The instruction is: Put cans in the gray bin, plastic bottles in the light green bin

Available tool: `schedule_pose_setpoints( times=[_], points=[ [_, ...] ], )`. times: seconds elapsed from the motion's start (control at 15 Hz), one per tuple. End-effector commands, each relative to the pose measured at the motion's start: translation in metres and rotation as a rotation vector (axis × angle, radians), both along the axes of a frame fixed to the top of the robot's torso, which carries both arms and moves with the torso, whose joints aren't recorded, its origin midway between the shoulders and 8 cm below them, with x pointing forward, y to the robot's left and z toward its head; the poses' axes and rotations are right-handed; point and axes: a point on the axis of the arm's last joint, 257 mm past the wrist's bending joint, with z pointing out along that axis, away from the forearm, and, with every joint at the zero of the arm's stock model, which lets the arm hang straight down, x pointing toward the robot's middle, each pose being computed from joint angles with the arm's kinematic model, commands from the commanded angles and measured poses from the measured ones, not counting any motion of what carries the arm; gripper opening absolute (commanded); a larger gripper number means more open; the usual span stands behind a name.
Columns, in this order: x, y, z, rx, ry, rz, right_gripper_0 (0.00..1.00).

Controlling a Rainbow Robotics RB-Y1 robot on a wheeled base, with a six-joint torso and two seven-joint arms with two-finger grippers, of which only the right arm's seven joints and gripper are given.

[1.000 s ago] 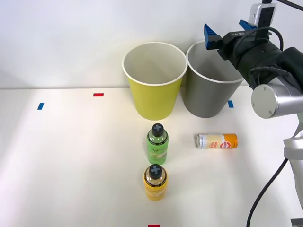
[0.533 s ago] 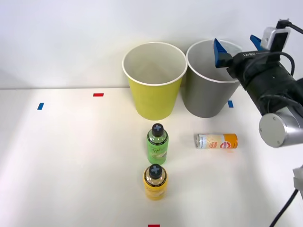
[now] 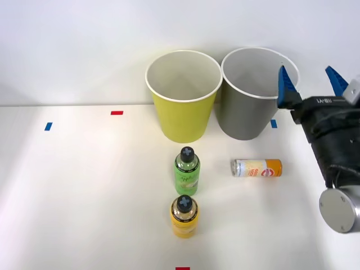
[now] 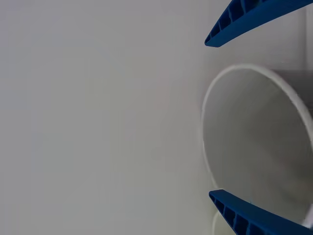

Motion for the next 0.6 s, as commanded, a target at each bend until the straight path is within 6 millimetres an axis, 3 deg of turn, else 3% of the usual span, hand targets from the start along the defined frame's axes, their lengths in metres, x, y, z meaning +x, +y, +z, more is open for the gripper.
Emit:
schedule_pose_setpoints(
  times=[0.07,0.27,0.6],
  points=[
    [-0.047,-0.014,-0.016,0.019,0.011,-0.040,1.00],
    [-0.090,-0.022,-0.048,0.034,0.042,-0.083,1.00],
    [-0.142,-0.045,-0.100,0.013,0.141,-0.168,1.00]
  ],
)
